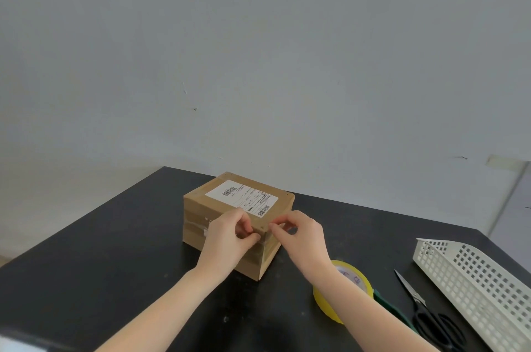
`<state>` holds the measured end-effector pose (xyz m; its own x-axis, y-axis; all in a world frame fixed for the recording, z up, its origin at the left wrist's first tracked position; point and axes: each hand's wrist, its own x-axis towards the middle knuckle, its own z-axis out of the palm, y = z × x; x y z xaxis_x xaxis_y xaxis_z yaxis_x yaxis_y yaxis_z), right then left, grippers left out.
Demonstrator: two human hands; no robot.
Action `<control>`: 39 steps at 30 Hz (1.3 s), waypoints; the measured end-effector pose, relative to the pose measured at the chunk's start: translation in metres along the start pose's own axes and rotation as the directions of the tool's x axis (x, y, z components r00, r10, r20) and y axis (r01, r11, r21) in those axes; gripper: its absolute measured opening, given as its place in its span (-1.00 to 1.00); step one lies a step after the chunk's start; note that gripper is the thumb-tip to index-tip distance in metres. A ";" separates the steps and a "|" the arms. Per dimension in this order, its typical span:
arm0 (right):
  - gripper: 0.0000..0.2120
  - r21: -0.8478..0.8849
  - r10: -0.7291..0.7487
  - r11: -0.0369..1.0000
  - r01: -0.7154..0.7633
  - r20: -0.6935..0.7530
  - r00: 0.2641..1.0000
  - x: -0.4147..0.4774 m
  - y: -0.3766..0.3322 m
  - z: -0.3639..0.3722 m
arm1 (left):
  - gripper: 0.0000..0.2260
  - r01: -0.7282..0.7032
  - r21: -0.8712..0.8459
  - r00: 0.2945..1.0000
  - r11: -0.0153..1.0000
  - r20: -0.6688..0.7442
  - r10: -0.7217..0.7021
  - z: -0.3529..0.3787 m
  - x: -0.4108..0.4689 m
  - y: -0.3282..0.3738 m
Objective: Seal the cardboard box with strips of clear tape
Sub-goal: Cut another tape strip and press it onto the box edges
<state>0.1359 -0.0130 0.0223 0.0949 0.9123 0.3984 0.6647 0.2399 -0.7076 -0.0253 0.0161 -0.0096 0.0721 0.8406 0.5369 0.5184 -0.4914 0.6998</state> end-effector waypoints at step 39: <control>-0.92 -0.032 -0.048 0.998 0.049 0.038 0.998 0.015 0.006 0.006 | -0.65 -0.175 0.217 0.983 0.960 0.096 0.157 -0.015 0.022 -0.021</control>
<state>0.1367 0.0048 0.0202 0.0345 0.9118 0.4091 0.6920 0.2736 -0.6681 -0.0474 0.0418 -0.0052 0.2340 0.7709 0.5925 0.6704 -0.5693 0.4759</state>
